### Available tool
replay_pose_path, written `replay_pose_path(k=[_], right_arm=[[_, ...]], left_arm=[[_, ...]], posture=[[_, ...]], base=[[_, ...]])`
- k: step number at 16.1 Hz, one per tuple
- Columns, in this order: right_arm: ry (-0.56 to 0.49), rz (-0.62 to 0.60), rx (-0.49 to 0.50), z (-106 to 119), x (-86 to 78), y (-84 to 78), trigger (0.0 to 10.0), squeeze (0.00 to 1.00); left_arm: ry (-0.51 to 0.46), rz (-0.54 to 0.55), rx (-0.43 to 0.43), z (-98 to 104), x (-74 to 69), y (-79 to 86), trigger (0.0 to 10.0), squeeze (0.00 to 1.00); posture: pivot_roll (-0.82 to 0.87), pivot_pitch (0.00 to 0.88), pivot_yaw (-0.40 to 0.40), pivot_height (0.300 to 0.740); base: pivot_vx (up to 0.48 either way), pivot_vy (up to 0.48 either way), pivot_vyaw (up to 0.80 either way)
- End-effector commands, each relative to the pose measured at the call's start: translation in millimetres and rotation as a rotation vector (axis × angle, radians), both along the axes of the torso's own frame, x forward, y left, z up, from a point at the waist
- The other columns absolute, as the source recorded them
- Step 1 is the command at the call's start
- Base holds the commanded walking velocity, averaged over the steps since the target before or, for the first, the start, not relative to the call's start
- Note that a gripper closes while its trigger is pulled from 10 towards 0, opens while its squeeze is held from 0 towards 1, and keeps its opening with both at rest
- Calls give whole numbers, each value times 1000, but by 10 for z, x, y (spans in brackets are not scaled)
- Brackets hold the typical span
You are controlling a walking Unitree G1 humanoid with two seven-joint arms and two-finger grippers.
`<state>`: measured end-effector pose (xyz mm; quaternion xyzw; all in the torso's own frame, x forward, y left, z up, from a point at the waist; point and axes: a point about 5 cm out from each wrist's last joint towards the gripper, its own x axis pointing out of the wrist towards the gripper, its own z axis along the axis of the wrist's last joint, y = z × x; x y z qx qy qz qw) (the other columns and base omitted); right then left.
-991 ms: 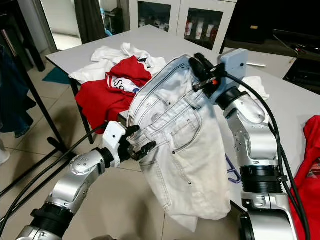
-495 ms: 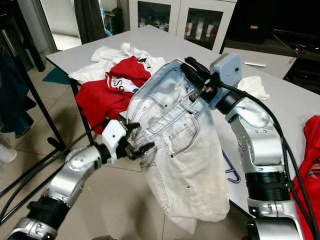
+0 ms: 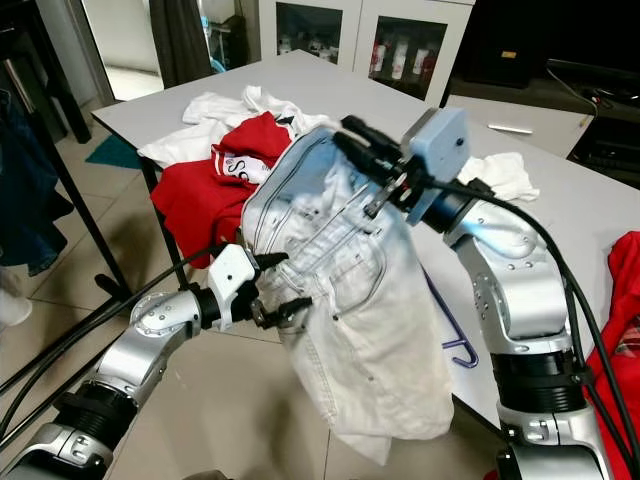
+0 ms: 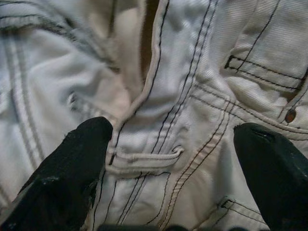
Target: Hang hanger
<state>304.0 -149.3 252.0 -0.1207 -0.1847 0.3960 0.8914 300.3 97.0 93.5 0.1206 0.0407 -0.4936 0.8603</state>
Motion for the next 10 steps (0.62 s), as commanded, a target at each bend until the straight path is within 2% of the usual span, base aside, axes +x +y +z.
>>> replay_pose_path(k=[1,3,4,6,8,10], right_arm=[[-30,16,-5,81,-37,-3,0,0],[-20,21,-32,37,-39,8,0,0],[-20,28,-41,30,-46,19,0,0],[-22,34,-43,35,-53,30,0,0],[-36,60,-49,82,-80,83,0,0],[-41,64,-50,97,-84,96,0,0]], left_arm=[[-15,-40,13,22,4,-43,10000,0],[-2,-92,3,13,-39,-80,10000,0],[13,-130,5,-8,-80,-99,9647,0],[25,-153,11,-30,-111,-112,9843,0],[50,-228,64,-139,-215,-143,10000,0],[58,-242,58,-135,-223,-144,10000,0]], posture=[[-20,0,-34,740],[-20,0,-34,740],[-20,0,-33,740],[-20,0,-32,740],[-17,0,-32,740],[-15,0,-32,740]], base=[[0,0,0],[0,0,0],[0,0,0],[0,0,0],[0,0,0],[0,0,0]])
